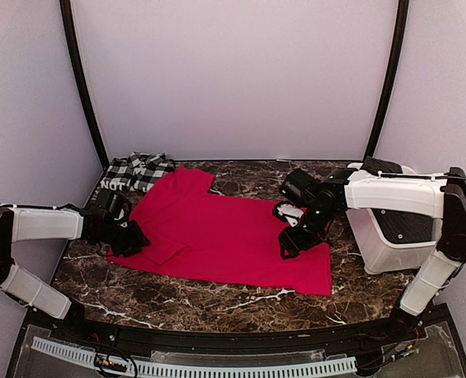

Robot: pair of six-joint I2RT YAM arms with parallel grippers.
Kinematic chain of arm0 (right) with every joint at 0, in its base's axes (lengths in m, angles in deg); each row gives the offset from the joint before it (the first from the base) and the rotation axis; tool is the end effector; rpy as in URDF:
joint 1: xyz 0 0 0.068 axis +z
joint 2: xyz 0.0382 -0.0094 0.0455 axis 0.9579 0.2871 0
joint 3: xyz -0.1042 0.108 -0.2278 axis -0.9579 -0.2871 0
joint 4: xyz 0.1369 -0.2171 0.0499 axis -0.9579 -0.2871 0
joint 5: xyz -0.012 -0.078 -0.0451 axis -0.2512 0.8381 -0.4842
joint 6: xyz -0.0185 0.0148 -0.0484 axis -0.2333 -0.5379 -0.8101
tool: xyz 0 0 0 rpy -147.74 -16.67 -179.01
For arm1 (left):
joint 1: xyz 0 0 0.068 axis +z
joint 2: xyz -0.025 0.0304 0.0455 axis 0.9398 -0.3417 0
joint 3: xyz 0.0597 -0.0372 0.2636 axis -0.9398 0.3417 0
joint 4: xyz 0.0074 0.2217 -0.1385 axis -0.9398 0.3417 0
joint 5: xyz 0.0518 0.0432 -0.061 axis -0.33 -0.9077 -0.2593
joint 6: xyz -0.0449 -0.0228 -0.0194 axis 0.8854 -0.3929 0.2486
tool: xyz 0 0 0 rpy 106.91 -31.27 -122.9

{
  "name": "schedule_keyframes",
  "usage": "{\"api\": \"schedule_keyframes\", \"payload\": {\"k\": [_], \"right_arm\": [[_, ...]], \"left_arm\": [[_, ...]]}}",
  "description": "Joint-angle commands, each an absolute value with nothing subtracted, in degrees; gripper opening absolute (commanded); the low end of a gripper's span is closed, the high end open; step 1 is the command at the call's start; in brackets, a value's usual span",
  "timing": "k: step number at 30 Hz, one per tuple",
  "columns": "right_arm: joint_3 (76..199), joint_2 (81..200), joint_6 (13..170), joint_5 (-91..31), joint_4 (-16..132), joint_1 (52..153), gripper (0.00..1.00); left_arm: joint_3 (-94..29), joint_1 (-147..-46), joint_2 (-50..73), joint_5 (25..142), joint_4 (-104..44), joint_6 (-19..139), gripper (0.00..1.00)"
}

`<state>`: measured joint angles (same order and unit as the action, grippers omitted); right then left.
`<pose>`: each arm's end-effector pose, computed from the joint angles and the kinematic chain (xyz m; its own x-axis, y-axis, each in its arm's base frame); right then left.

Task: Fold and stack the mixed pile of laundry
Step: Adjust the 1/3-folded T-shirt at the center of the board.

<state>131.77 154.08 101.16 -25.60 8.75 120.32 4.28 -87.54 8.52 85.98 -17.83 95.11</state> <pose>0.2148 0.2334 0.2234 -0.8380 -0.4905 -0.2390 -0.5280 0.8394 0.1289 0.2390 -0.0826 0.1625 -0.8135 -0.4985 -0.2995 -0.2831 0.7893 -0.5449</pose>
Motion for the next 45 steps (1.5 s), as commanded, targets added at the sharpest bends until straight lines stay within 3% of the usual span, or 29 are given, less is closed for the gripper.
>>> {"api": "schedule_keyframes", "payload": {"k": [1,9,21,35,45], "right_arm": [[129.02,151.41,102.24,-27.79,11.65,119.73,0.6],[127.41,151.57,102.19,-27.73,12.3,119.63,0.6],[128.76,153.46,100.98,-29.37,14.72,119.63,0.58],[127.4,151.98,101.54,-29.15,14.82,119.63,0.58],[127.54,152.44,101.52,-29.32,14.57,119.64,0.58]], "left_arm": [[6.0,-88.4,5.99,85.74,-21.06,97.35,0.33],[7.11,-90.47,4.47,84.21,-20.89,101.07,0.32],[6.42,-91.82,18.39,78.11,-8.83,102.42,0.34],[4.98,-91.73,5.42,75.75,-16.85,99.65,0.34],[3.89,-91.73,4.29,76.44,-18.8,99.07,0.3]]}}
